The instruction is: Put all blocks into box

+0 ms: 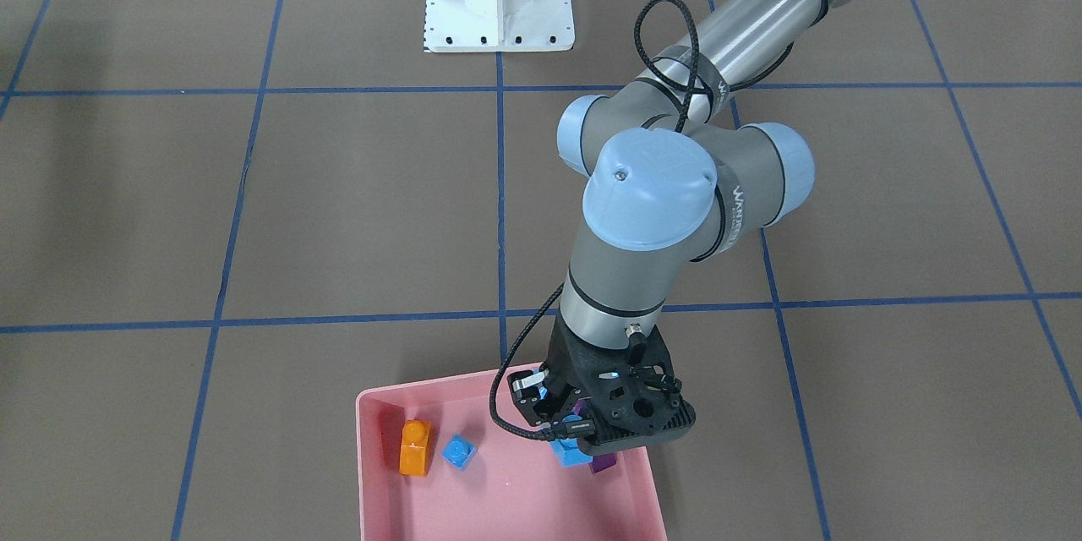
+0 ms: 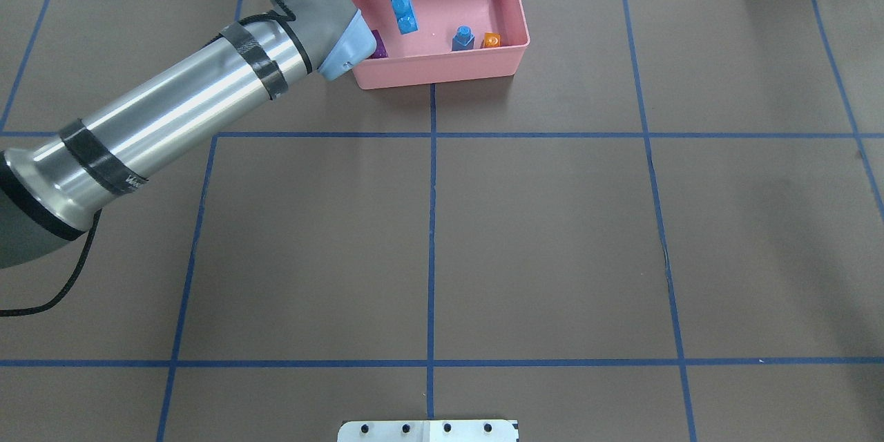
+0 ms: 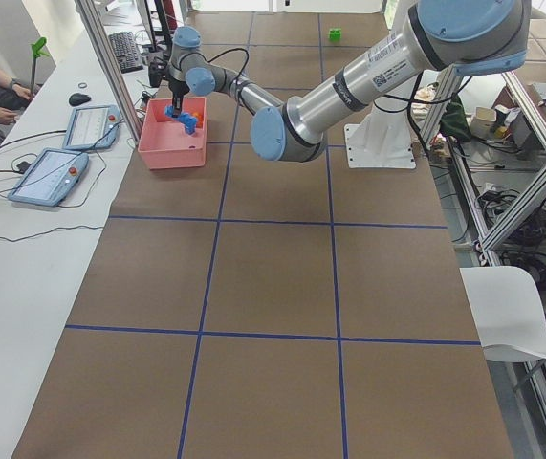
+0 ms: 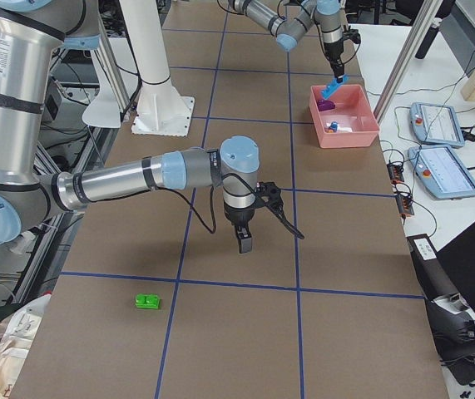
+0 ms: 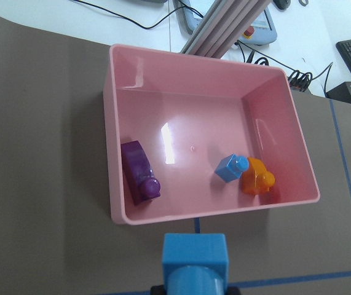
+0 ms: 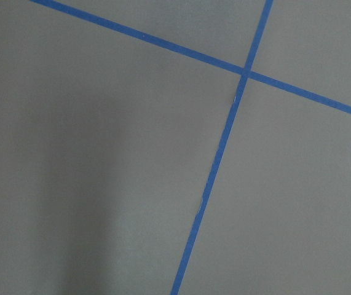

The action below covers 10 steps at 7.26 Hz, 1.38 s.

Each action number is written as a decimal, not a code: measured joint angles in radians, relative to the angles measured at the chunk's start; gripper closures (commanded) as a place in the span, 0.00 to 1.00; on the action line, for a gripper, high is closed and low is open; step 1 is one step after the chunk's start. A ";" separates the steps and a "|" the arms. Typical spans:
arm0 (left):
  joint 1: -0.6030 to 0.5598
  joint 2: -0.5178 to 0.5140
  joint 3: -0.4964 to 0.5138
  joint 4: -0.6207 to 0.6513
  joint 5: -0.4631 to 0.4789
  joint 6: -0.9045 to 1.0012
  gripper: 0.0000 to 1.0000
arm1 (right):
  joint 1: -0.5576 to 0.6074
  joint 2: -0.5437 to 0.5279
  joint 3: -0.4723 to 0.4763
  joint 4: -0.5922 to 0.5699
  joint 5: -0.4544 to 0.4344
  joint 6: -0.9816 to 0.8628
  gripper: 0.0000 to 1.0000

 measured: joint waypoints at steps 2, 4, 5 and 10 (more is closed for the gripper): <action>0.019 -0.003 0.017 0.000 0.023 0.000 0.00 | 0.003 0.001 -0.012 0.000 0.006 0.000 0.00; 0.032 -0.003 0.016 0.000 0.025 0.001 0.00 | 0.008 0.001 -0.013 0.000 0.017 -0.001 0.00; 0.035 -0.001 0.001 0.002 0.017 0.013 0.00 | 0.010 -0.002 -0.014 0.000 0.019 -0.001 0.00; -0.060 0.395 -0.465 0.018 -0.252 0.336 0.00 | 0.073 -0.240 -0.087 0.320 0.089 0.021 0.00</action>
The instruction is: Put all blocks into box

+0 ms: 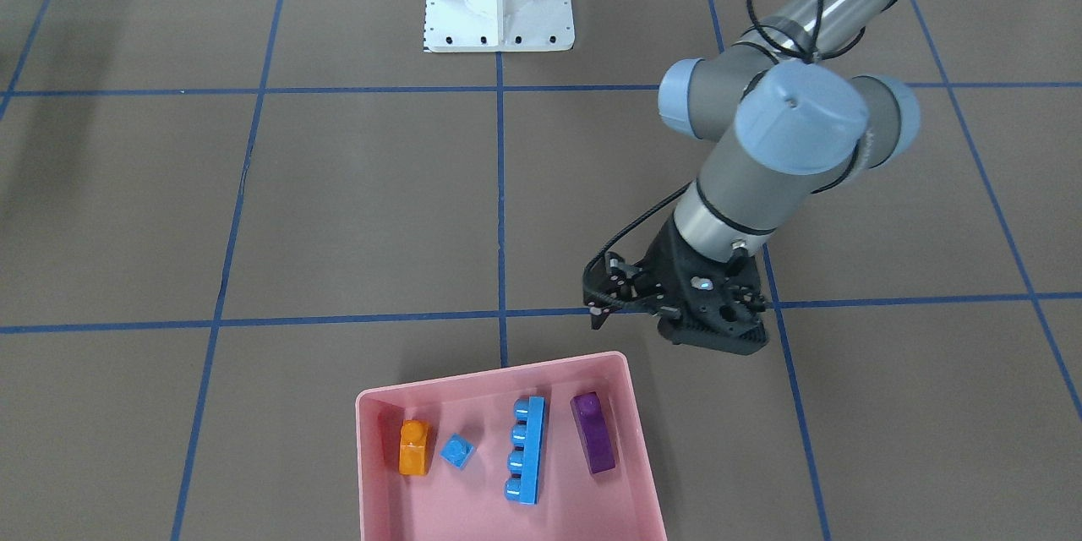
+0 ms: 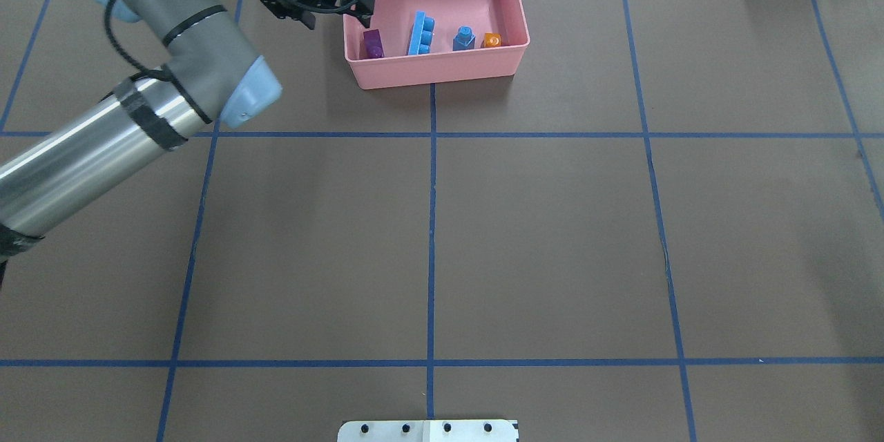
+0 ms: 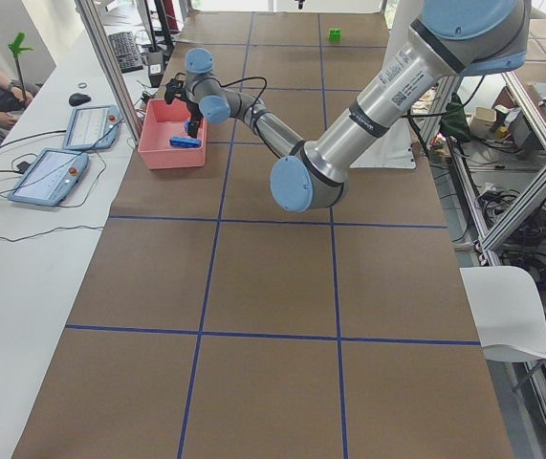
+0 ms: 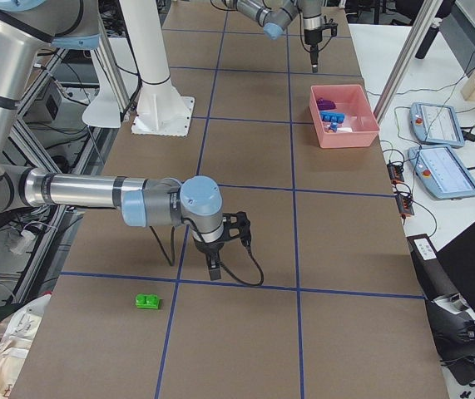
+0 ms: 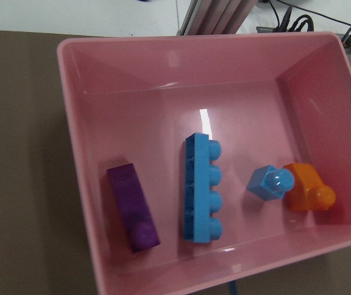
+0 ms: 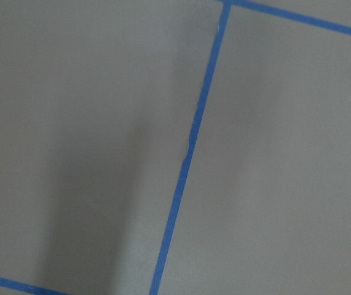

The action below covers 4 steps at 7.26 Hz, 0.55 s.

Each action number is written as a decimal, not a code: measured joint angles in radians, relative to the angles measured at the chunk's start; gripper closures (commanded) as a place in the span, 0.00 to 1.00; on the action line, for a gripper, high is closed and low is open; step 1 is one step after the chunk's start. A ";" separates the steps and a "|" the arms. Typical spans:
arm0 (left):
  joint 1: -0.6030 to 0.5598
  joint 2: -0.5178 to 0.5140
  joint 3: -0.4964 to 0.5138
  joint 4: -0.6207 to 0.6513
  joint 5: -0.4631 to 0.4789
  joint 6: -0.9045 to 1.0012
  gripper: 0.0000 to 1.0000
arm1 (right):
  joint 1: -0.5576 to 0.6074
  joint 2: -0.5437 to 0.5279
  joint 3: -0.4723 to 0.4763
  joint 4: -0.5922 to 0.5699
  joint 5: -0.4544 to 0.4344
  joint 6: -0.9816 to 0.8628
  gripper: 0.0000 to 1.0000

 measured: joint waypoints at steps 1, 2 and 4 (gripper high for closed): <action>-0.028 0.122 -0.107 0.000 -0.044 0.077 0.00 | 0.015 -0.067 -0.015 0.081 0.006 0.018 0.00; -0.046 0.239 -0.211 -0.001 -0.067 0.131 0.00 | 0.021 -0.122 -0.043 0.166 0.009 0.033 0.00; -0.057 0.370 -0.350 -0.001 -0.078 0.173 0.00 | 0.022 -0.177 -0.153 0.360 0.012 0.069 0.01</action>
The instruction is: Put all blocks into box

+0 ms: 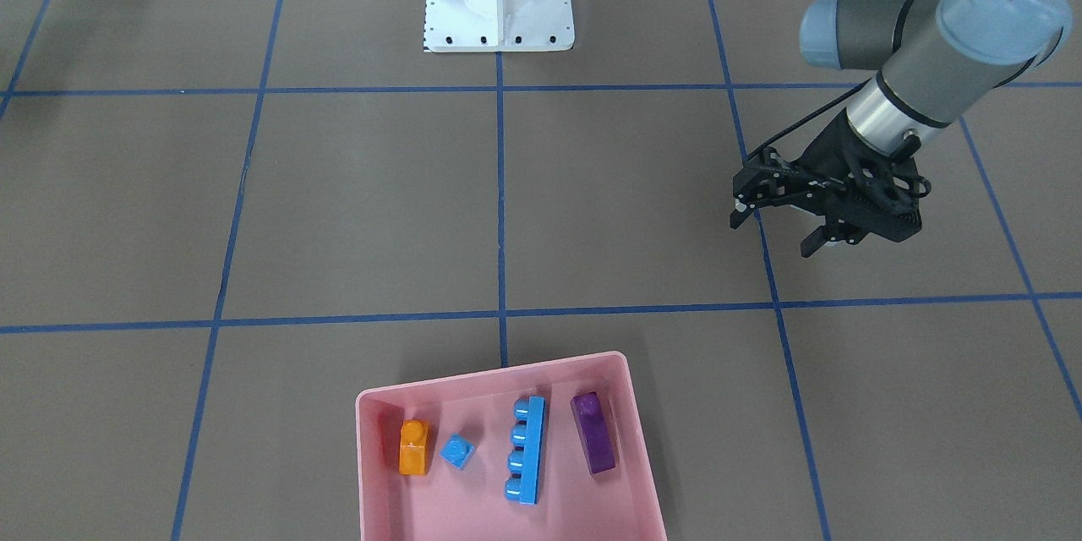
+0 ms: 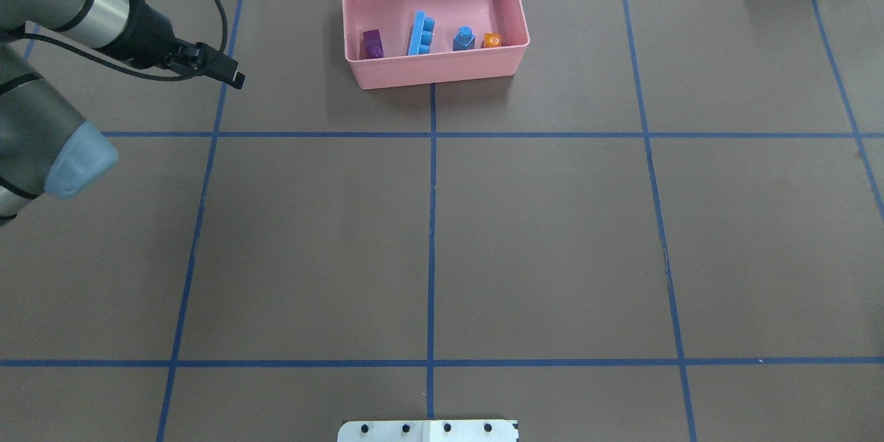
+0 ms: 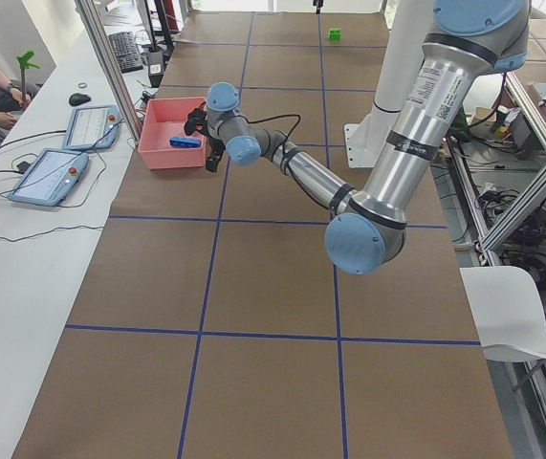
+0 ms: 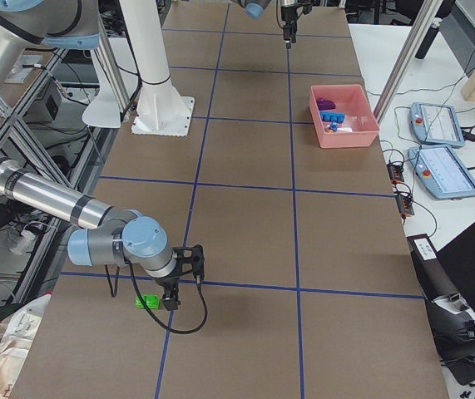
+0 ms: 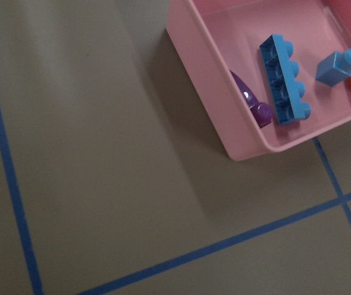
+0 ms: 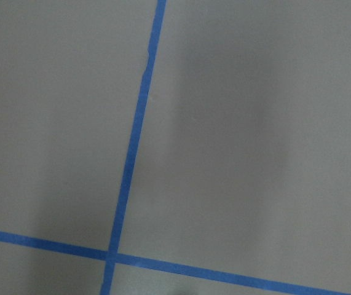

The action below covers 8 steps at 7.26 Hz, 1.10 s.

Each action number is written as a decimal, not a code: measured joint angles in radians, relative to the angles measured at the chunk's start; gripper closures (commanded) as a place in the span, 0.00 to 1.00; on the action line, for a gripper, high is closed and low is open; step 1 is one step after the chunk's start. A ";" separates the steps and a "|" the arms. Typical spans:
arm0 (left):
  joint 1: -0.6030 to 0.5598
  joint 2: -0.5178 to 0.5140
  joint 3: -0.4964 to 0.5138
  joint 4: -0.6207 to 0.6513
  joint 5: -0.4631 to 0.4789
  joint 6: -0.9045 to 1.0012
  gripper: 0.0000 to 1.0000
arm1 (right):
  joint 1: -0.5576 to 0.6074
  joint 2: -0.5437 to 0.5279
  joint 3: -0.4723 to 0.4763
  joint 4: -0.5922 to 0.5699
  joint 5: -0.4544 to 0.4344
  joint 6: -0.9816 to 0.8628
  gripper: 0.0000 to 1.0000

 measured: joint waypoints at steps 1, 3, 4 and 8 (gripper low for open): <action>-0.001 0.019 -0.030 0.000 -0.001 -0.001 0.00 | -0.001 -0.021 -0.035 0.075 0.001 0.040 0.01; 0.000 0.036 -0.059 0.000 -0.001 -0.005 0.00 | -0.014 -0.049 -0.053 0.144 0.011 0.097 0.01; 0.001 0.039 -0.065 0.000 -0.001 -0.006 0.00 | -0.052 -0.051 -0.046 0.162 0.014 0.145 0.01; 0.002 0.039 -0.095 0.000 -0.002 -0.007 0.00 | -0.226 -0.059 -0.050 0.216 -0.026 0.279 0.01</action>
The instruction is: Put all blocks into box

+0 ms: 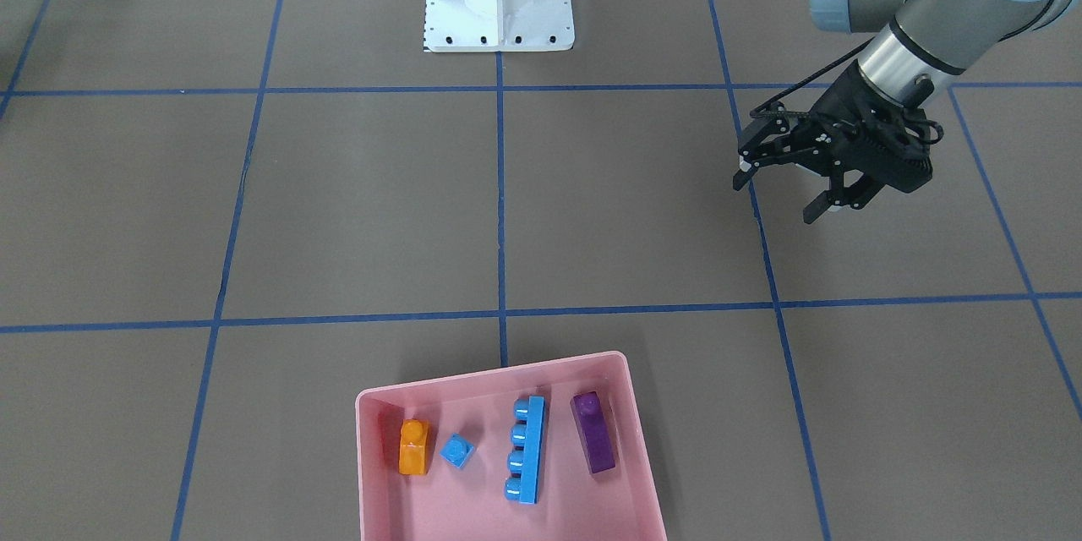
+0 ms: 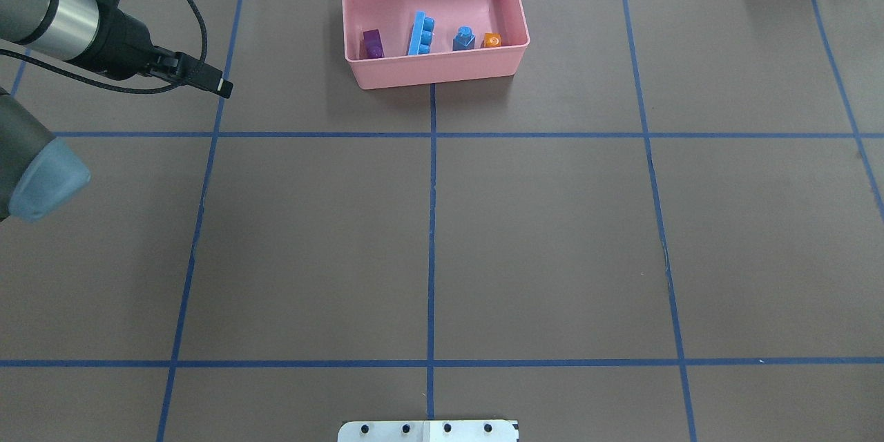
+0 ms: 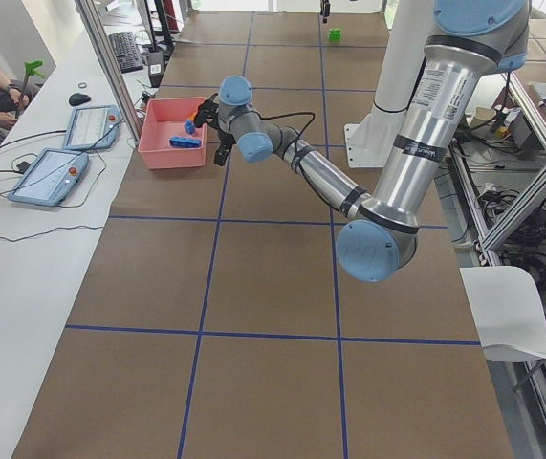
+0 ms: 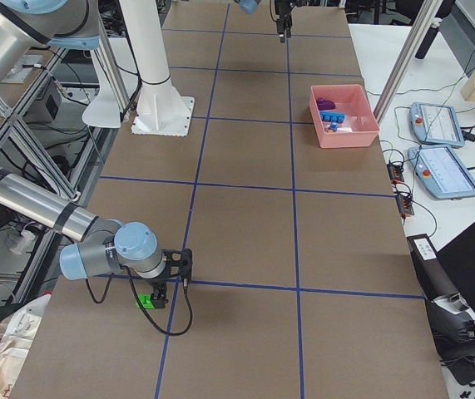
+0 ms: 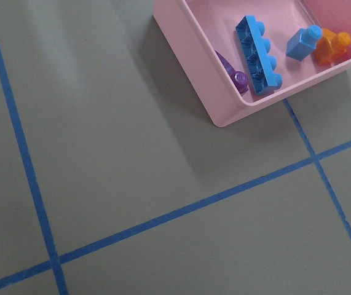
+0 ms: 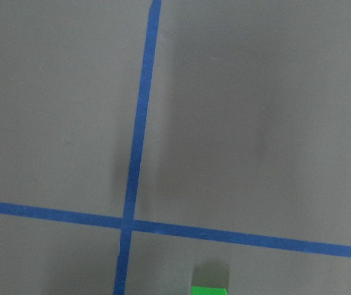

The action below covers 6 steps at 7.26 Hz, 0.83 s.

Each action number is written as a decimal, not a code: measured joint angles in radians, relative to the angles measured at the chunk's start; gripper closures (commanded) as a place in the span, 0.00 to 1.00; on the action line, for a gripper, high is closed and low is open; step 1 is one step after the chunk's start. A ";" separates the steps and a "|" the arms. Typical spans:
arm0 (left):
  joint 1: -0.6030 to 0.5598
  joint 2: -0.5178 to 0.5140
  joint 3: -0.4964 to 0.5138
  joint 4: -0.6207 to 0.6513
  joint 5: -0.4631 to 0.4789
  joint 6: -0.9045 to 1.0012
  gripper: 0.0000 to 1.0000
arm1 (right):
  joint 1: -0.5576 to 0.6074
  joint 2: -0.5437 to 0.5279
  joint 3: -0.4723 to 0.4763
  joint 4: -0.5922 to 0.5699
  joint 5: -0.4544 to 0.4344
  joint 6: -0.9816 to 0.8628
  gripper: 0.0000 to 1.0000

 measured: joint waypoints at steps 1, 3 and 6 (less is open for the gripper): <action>0.000 0.000 -0.009 0.000 0.000 0.000 0.00 | -0.035 0.001 -0.012 0.002 -0.018 0.013 0.00; 0.002 -0.001 -0.021 0.000 0.001 -0.001 0.00 | -0.111 0.011 -0.040 0.005 -0.024 0.040 0.00; 0.004 -0.011 -0.024 0.001 0.001 0.000 0.00 | -0.216 0.028 -0.110 0.006 0.008 0.044 0.01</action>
